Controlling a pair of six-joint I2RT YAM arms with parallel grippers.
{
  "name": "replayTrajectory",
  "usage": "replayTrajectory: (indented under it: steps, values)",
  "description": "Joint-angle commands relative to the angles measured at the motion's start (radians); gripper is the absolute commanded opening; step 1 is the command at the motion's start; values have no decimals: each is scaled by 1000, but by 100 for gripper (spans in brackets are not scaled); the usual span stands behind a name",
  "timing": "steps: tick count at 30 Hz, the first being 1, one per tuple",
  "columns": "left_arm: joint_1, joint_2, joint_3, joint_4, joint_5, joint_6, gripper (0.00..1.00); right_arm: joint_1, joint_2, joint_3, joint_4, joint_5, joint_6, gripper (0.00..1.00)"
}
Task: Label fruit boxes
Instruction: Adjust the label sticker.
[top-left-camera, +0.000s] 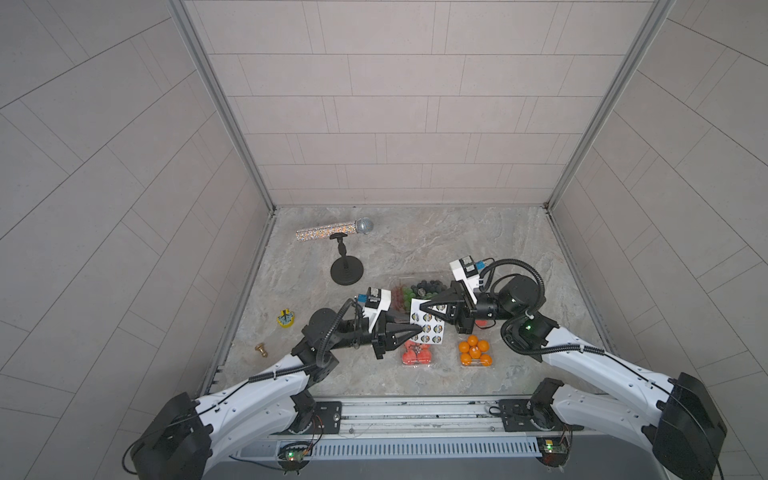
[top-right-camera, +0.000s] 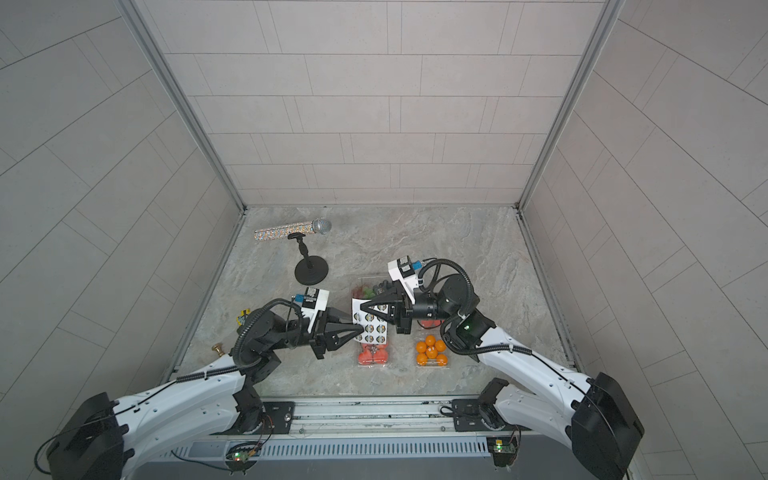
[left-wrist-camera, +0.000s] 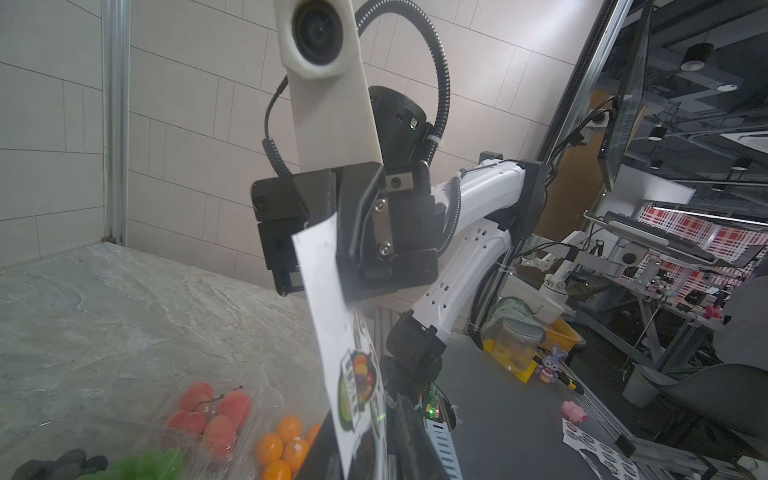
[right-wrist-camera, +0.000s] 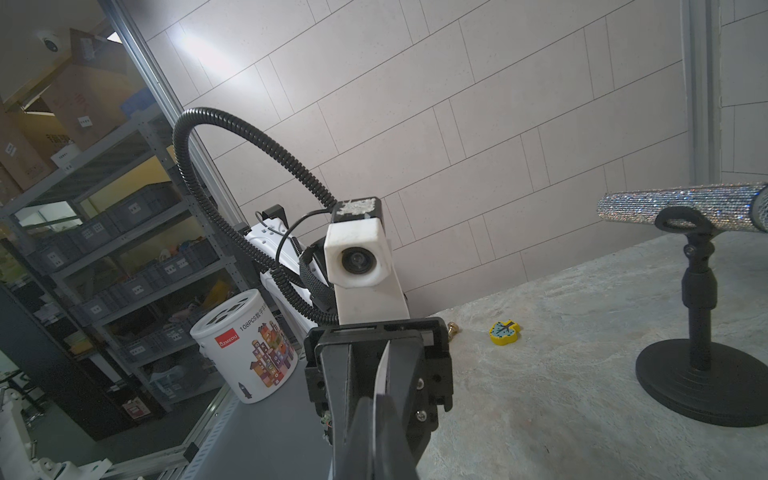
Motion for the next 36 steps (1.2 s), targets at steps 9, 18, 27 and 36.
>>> replayTrajectory:
  steps: [9, 18, 27, 36]
  values:
    - [-5, 6, -23, 76, 46, -13, 11, -2, -8, -4, 25, 0, -4, 0]
    - [-7, 12, -17, 46, 51, -3, 0, -1, 7, 2, 25, 1, -5, 0]
    - [-5, -15, -13, -2, -3, 13, 0, -1, -5, 7, -31, 25, -32, 13]
    - [-5, -120, -10, -235, -254, 118, 0, 1, -153, 51, -460, 491, -185, 63]
